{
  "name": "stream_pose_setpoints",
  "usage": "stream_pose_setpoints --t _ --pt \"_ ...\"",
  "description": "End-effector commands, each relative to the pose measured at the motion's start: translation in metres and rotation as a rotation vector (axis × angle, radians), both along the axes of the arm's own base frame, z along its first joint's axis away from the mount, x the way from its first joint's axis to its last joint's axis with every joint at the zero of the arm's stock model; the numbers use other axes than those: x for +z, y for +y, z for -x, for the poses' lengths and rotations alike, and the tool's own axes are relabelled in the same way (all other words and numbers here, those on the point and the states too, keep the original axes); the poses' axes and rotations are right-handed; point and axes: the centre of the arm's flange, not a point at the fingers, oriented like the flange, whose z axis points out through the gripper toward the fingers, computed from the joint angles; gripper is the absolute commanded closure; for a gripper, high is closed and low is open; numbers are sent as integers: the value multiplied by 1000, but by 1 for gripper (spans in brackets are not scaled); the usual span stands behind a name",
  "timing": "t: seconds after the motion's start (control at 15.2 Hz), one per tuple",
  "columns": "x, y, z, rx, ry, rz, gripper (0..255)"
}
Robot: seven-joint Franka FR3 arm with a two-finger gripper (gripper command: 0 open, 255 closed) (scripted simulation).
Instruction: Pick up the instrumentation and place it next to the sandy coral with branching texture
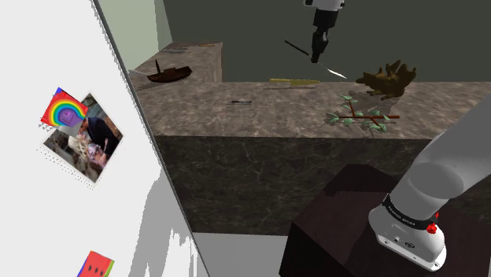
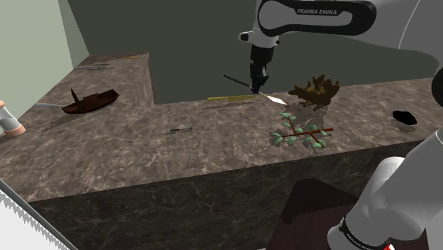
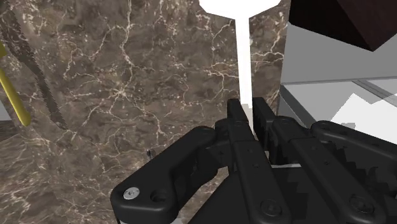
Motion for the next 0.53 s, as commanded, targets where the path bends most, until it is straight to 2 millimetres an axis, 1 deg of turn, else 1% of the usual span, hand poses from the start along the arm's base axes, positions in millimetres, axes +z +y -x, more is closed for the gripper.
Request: stream_pose_setpoints --t 0.0,0.46 --pt "0 -18 21 1 0 -1 255" --pt "0 -79 90 1 0 -1 255"
